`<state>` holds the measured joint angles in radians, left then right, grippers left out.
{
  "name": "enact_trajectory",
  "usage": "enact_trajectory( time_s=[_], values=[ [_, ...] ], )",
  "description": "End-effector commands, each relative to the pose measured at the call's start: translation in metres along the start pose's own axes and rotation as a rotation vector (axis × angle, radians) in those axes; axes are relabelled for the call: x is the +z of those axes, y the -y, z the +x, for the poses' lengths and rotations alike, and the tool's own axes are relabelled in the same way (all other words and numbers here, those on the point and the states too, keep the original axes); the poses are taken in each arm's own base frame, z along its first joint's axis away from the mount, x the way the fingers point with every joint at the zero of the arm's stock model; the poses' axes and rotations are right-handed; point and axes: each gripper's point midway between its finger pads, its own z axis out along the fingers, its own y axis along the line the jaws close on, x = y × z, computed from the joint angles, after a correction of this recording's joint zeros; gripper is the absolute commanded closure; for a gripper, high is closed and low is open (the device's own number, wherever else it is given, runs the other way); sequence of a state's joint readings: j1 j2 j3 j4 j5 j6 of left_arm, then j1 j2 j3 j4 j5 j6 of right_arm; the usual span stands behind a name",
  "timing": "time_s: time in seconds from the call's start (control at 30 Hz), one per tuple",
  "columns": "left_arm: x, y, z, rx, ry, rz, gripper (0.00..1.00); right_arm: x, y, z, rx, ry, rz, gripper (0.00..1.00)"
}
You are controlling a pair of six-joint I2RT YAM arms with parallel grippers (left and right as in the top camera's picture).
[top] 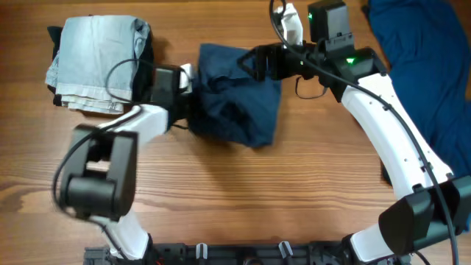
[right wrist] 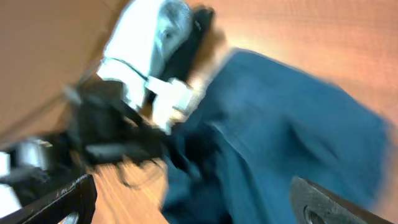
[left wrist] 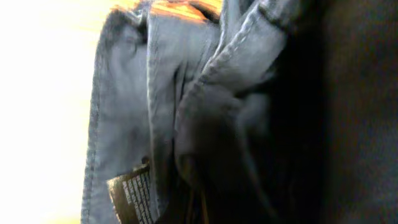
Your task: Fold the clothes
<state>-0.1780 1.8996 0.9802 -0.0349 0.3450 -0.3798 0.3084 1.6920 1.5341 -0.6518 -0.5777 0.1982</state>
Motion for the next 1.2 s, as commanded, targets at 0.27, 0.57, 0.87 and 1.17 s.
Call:
enact_trajectory(
  time_s=[0.27, 0.57, 0.87, 1.17],
  values=[
    [-0.155, 0.019, -0.067, 0.070, 0.298, -0.011, 0.96, 0.050, 0.005, 0.044, 0.088, -0.159, 0.013, 0.01],
    [-0.120, -0.003, -0.052, 0.028, 0.198, -0.048, 0.03, 0.068, 0.007, 0.050, 0.113, -0.181, -0.005, 0.00],
    [-0.185, 0.004, -0.074, 0.054, 0.386, -0.150, 0.00, 0.117, -0.013, 0.061, 0.140, -0.198, -0.081, 0.02],
    [-0.191, 0.013, -0.070, 0.064, 0.392, -0.149, 0.00, 0.155, 0.015, 0.053, 0.211, -0.077, 0.138, 0.28]
  ],
)
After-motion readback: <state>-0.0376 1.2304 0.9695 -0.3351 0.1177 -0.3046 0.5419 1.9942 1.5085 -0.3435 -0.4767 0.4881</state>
